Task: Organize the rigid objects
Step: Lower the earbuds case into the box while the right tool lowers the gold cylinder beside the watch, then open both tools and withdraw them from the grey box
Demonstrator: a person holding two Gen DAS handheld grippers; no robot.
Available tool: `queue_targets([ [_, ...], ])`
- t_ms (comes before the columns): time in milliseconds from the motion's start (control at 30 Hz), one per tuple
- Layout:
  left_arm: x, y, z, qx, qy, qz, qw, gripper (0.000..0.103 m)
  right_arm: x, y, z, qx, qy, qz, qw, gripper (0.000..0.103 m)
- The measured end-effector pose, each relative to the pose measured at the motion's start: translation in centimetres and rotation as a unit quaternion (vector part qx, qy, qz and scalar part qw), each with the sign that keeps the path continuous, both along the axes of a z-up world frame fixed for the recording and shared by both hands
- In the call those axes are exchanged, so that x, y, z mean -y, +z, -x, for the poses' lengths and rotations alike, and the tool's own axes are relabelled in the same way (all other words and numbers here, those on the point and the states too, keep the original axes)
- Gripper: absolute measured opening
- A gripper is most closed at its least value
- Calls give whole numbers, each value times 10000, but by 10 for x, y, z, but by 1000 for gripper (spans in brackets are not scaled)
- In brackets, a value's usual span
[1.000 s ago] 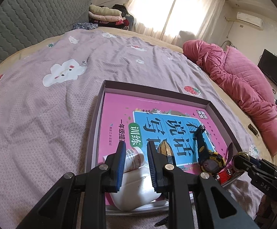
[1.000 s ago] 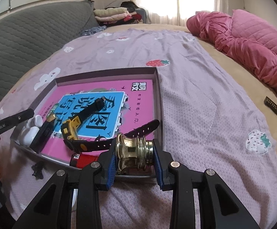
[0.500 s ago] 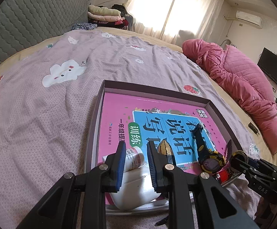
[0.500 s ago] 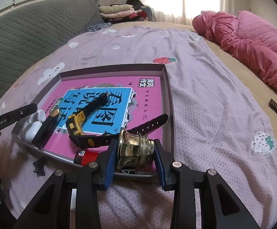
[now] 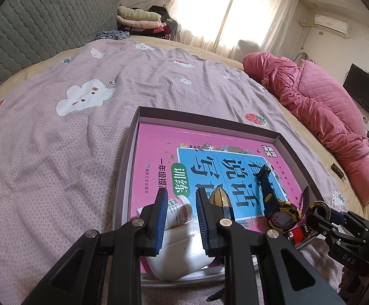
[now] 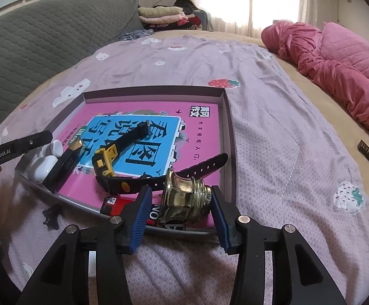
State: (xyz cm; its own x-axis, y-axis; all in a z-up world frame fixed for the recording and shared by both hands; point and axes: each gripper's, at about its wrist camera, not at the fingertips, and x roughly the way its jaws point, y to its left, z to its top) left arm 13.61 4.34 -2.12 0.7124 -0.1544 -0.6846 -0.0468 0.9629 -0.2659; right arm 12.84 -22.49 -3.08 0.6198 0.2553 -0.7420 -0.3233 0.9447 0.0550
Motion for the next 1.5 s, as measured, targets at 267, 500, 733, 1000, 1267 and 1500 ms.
queue_targets([
  [267,0,0,0,-6,-22,-4,10000,23,8,4,0,60,-132,-129,9998,54],
  [500,4,1,1,-19,-95,-102,9999,23,8,6,3,147,-82,-119,9998,55],
  [733,5,2,3,-53,-121,-164,9998,23,9,9,6,224,-93,-128,9996,56],
  [1000,7,5,6,-40,-137,-247,9996,23,8,9,8,249,-51,-81,9996,60],
  [1267,7,7,12,-18,-160,-326,9993,23,7,9,8,259,-58,-80,9996,61],
  [1500,9,8,19,26,-166,-485,9987,37,10,13,9,311,-105,-202,9993,66],
])
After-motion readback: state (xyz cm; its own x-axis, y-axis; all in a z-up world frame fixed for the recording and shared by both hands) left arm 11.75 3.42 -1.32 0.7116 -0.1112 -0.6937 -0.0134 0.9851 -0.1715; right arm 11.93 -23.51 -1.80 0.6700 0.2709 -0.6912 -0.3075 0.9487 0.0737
